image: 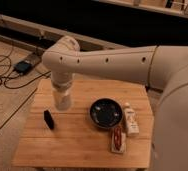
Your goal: Place the ceramic cup over the eraser
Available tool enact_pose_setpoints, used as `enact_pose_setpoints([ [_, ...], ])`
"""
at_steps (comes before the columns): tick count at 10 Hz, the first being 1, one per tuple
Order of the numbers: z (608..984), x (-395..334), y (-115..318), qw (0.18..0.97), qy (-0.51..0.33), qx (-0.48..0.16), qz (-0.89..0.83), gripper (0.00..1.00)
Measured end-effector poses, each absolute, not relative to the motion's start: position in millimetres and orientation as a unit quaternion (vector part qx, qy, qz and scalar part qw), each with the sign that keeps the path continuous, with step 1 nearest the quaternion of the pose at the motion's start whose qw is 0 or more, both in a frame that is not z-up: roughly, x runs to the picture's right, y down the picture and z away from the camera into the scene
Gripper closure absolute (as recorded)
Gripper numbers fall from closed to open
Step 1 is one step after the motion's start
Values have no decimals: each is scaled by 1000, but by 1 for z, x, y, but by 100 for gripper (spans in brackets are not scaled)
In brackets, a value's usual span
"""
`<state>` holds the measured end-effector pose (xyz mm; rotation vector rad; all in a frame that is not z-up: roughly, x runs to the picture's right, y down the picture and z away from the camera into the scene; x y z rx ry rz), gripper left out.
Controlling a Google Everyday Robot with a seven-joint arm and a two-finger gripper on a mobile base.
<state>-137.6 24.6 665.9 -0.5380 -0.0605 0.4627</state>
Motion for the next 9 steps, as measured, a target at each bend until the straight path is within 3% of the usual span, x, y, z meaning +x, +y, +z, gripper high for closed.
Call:
enact_pose_setpoints([
  [3,643,-149,34,949,-50,-256,175,100],
  [9,636,-185,48,961,-58,-257,89,100],
])
